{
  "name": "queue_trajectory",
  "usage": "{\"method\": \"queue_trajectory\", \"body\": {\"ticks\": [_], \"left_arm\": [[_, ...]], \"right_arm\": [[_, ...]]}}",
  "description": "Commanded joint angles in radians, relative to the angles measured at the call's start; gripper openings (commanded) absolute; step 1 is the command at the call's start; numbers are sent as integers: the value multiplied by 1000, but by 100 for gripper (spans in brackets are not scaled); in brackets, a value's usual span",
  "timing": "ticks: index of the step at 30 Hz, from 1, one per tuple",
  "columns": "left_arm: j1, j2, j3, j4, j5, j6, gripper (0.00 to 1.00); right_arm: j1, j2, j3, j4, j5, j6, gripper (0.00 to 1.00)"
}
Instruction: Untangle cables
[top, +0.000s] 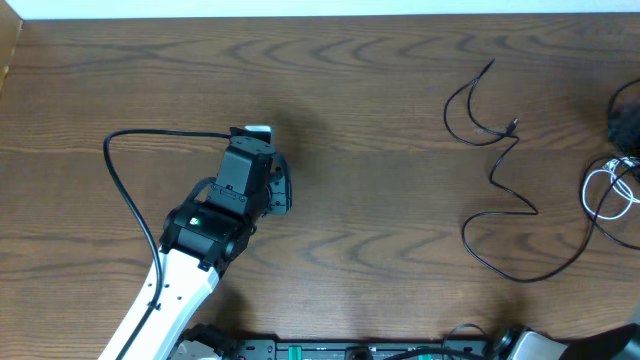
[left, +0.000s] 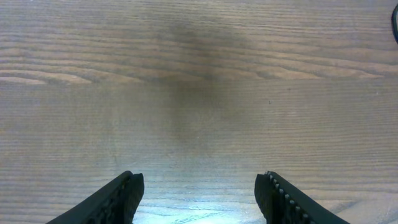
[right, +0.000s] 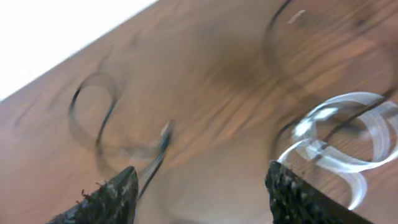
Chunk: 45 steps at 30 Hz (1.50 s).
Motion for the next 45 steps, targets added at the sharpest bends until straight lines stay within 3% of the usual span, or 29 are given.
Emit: {"method": "queue_trajectory", "body": {"ticks": [1, 8, 21, 23, 26, 29, 35, 45], "left_arm": [[6, 4, 11, -5, -2, -10, 63], [6, 4, 11, -6, -2, -10, 63], [6, 4, 11, -23, -2, -10, 63], [6, 4, 11, -23, -2, -10, 63], [6, 4, 11, -23, -2, -10, 63], [6, 4, 11, -23, -2, -10, 63], [6, 4, 11, -23, -2, -10, 63], [6, 4, 11, -23, -2, -10, 63]], "right_arm": [[69, 30, 11, -76, -30, -27, 63], [177, 161, 11, -215, 10, 127, 65], [325, 419, 11, -7, 28, 312, 65], [338, 451, 11, 13, 32, 329, 57], [343, 468, 11, 34, 49, 329, 27], [327, 448, 18, 61, 58, 322, 3], [233, 364, 106, 42, 91, 248, 1], [7, 229, 418, -11, 298, 198, 1]]}}
